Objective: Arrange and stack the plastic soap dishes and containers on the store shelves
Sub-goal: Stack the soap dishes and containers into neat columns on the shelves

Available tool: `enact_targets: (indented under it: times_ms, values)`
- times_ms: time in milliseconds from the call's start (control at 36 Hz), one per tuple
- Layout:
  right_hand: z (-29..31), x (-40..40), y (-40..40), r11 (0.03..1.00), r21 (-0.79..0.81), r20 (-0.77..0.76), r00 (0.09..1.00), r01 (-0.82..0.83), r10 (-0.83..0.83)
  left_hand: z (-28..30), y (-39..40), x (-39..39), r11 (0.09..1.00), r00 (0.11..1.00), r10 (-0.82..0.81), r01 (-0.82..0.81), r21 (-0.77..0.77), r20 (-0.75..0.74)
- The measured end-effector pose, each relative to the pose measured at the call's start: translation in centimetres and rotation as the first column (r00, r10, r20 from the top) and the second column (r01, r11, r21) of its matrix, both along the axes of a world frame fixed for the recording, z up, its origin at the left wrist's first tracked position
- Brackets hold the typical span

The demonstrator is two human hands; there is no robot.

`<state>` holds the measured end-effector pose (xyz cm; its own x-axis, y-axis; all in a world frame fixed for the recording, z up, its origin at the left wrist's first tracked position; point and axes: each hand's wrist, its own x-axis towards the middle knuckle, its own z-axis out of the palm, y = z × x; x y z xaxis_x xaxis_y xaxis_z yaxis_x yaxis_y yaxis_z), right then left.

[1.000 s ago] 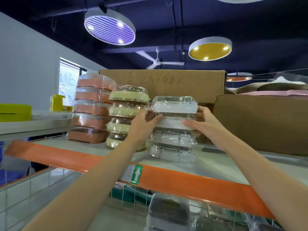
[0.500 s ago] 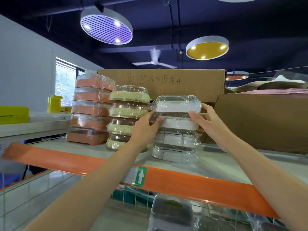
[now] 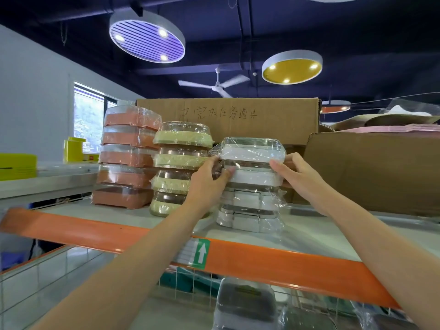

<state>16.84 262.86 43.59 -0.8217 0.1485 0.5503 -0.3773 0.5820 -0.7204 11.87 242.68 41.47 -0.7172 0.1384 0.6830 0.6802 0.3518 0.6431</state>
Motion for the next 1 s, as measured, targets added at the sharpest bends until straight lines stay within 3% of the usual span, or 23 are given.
enact_targets:
  times_ms: [222, 556, 667, 750, 861, 1000]
  values:
    - [0.0, 0.5, -0.5, 0.997, 0.040, 0.088, 0.994, -0.067, 0.064, -0.1, 0.0, 0.1, 0.999, 0.998, -0.036, 0.035, 0.020, 0.048]
    - [0.1, 0.9, -0.6, 0.994, 0.109, 0.099, 0.994, 0.026, -0.037, 0.0, -0.1, 0.6, 0.999, 0.996, -0.037, 0.037, -0.010, 0.076]
    - [-0.2, 1.8, -0.4, 0.985, 0.141, 0.093, 0.989, 0.104, -0.118, 0.3, -0.9, 1.4, 0.995, 0.997, 0.015, -0.007, -0.104, 0.077]
    - [-0.4, 2.7, -0.3, 0.970, 0.170, 0.020, 0.983, 0.176, -0.182, 0.3, -1.9, 2.2, 0.988, 0.995, 0.064, -0.053, -0.144, 0.076]
    - [-1.3, 5.0, -1.2, 0.860, 0.379, -0.223, 0.935, 0.342, -0.274, -0.5, -3.1, 3.8, 0.952, 0.982, 0.148, -0.173, -0.251, -0.117]
    - [-4.0, 8.8, -3.9, 0.695, 0.585, -0.519, 0.851, 0.419, -0.077, -2.9, -4.0, 8.0, 0.883, 0.874, 0.153, -0.330, -0.333, -0.461]
